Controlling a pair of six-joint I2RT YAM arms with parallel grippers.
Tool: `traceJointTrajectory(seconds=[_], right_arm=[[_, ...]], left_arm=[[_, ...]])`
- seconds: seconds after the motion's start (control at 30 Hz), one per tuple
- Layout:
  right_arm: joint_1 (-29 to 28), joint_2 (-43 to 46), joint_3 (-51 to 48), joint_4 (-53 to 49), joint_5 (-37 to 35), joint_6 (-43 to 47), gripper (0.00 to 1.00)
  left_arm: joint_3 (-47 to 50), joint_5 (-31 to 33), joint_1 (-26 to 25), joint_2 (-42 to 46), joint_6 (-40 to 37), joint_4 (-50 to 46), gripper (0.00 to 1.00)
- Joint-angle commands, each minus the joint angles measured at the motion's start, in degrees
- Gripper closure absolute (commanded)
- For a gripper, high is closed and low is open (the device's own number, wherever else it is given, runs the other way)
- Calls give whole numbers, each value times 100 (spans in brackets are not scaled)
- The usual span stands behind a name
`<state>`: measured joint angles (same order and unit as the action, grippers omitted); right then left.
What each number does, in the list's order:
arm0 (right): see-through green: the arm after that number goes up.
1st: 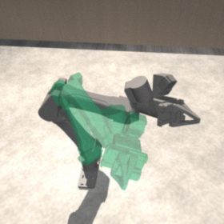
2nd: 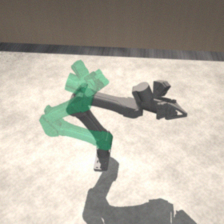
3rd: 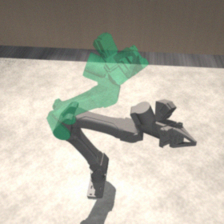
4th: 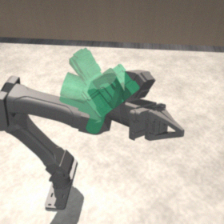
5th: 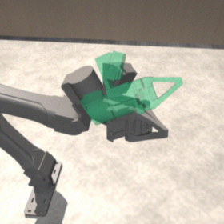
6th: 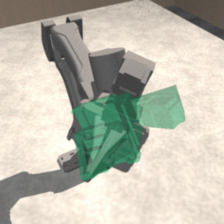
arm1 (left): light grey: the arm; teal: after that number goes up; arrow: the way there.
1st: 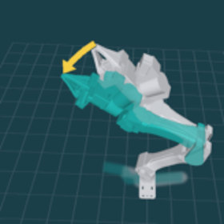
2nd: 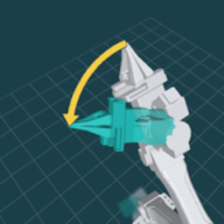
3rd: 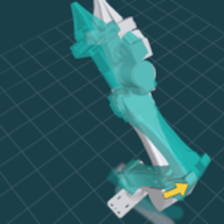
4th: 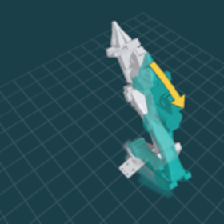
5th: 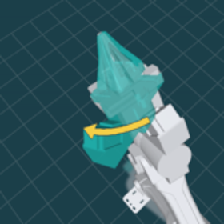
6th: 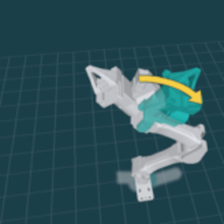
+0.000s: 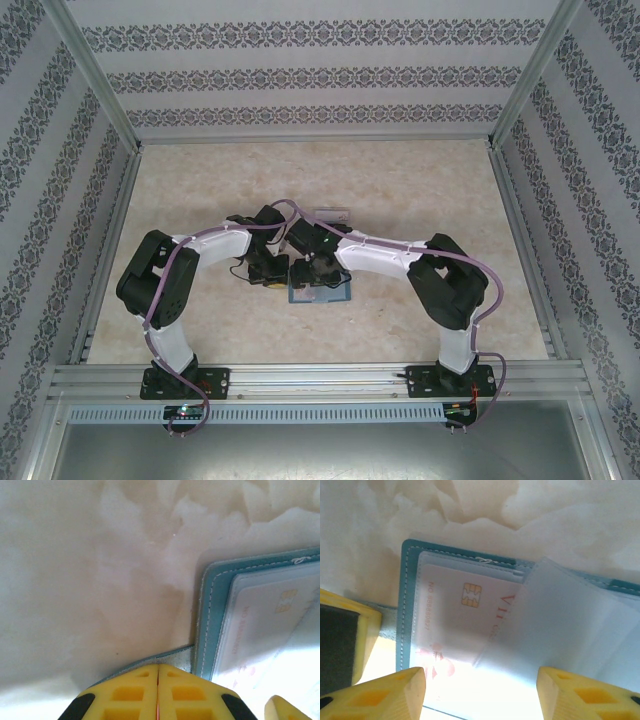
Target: Take the credit cards out of the card holder
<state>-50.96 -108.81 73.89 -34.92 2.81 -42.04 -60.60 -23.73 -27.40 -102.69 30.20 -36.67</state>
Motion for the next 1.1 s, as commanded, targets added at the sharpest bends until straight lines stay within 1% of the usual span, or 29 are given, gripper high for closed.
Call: traceJointTrajectory(seconds=[0.0, 0.2, 0.43, 0.53, 0.73, 1.07], right_arm=[[-124, -225, 274, -681, -595, 284, 38], [-212, -255, 451, -1103, -1033, 321, 37], [-221, -127, 384, -1341, -1310, 345, 36], [-221, -95, 290, -1409, -1464, 355, 33], [-213, -77, 145, -1491, -1593, 355, 31], [-186, -40, -63, -1456, -1650, 328, 31]], left_arm=[[126, 77, -75, -23, -22, 29, 93], [116, 88, -74, 24, -22, -13, 93], [104, 101, -75, 74, -1, -38, 93], [59, 88, -79, 75, -5, -72, 93], [34, 99, -76, 77, -5, -104, 93], [1, 88, -76, 58, -13, -130, 93]])
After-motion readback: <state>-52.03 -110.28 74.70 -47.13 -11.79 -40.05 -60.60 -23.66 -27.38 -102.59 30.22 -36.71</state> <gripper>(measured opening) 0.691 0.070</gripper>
